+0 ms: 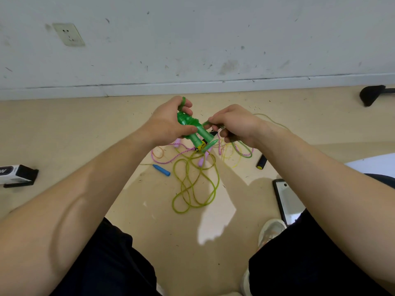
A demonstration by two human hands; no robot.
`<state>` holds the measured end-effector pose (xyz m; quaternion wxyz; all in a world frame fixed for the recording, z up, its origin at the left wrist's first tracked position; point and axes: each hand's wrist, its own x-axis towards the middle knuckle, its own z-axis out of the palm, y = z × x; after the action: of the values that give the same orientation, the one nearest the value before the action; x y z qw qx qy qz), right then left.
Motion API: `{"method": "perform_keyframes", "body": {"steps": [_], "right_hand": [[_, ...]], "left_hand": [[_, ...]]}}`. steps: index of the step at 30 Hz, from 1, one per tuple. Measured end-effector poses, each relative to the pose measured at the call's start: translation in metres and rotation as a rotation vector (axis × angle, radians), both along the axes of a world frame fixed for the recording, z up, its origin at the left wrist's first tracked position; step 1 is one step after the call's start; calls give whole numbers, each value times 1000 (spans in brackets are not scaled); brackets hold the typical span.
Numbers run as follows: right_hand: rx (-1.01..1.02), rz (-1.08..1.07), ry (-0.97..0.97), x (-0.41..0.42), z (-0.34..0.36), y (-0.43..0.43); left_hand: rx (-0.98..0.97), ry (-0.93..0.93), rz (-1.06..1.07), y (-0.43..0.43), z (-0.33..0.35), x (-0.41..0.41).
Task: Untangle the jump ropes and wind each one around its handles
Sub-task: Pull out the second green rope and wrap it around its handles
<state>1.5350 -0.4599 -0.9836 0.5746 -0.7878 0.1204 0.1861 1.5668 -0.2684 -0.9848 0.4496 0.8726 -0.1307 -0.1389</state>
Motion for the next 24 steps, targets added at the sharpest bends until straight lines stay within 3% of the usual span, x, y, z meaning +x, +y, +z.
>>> {"method": "perform_keyframes", "body": {"steps": [5, 10, 17, 24], "right_hand": [[143, -123, -4, -10, 3, 18], [191, -188, -79, -21, -2, 35], [125, -211, -233, -23, -5, 31], [128, -145, -104, -23, -16, 26]], "left_hand": [[96, -198, 80, -1, -11, 4], [10, -262, 209, -8, -20, 2], [-265, -114, 413, -4, -16, 8], [-633, 188, 508, -3, -6, 7]]}}
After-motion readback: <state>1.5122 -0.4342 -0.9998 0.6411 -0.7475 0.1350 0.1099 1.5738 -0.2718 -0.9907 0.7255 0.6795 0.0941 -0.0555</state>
